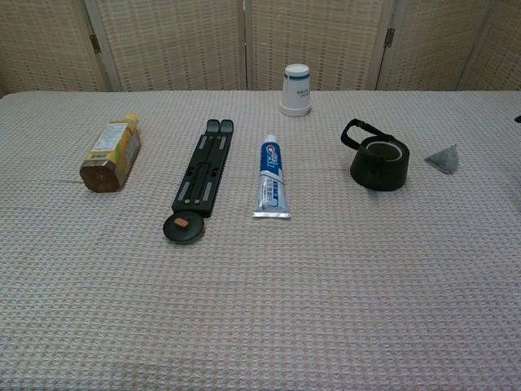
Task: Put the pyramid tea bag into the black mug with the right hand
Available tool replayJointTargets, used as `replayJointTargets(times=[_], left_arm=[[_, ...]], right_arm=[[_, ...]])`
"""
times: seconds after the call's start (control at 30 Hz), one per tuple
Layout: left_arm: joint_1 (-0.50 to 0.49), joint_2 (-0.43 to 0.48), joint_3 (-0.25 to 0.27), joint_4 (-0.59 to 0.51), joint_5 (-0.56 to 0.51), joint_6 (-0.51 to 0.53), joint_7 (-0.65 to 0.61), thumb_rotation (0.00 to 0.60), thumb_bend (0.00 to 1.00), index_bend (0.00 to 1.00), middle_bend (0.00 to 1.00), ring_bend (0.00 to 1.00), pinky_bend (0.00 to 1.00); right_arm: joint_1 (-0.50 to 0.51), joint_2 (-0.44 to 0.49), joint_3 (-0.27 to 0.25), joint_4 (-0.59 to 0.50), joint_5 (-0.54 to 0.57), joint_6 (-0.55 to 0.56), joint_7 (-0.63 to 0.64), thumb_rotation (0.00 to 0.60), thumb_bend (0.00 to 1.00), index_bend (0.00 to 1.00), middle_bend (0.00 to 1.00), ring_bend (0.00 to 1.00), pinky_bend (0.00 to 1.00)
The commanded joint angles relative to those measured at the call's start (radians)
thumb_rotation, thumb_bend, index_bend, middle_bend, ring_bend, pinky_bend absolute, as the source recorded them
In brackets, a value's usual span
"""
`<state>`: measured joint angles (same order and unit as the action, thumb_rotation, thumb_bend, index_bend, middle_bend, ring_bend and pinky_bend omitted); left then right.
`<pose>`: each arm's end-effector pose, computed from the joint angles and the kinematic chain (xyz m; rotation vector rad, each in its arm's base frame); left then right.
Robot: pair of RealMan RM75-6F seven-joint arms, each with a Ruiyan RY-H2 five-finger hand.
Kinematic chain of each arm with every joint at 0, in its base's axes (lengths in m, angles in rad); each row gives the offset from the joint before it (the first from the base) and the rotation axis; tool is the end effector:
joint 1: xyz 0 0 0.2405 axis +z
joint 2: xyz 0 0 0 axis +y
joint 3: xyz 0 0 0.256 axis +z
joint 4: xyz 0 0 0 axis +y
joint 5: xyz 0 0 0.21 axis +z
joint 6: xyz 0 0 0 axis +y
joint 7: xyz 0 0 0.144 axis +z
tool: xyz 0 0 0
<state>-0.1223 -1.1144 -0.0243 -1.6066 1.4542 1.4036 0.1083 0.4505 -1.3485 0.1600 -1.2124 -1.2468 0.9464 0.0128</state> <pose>-0.3184 0.1869 0.1496 -1.4645 -0.8852 -0.7579 -0.3281 -0.3266 0.0919 1.5364 -1.0317 0.6995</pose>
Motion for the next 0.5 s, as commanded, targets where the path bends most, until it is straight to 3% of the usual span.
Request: replayJointTargets(times=[0.03, 0.5], left_arm=[[0.0, -0.001, 0.001, -0.002, 0.0, 0.0, 0.003, 0.6, 0.22, 0.0, 0.0, 0.0, 0.25], [-0.003, 0.004, 0.0, -0.001, -0.007, -0.012, -0.004, 0.6, 0.22, 0.0, 0.0, 0.0, 0.25]], right_arm=[[-0.004, 0.053, 0.026, -0.081, -0.013, 0.048, 0.006, 0.6, 0.23, 0.55, 0.02, 0.0, 0.0], [0.038, 0.188, 0.117, -0.331, 0.058, 0.094, -0.096, 0.6, 0.23, 0.55, 0.02, 0.0, 0.0]])
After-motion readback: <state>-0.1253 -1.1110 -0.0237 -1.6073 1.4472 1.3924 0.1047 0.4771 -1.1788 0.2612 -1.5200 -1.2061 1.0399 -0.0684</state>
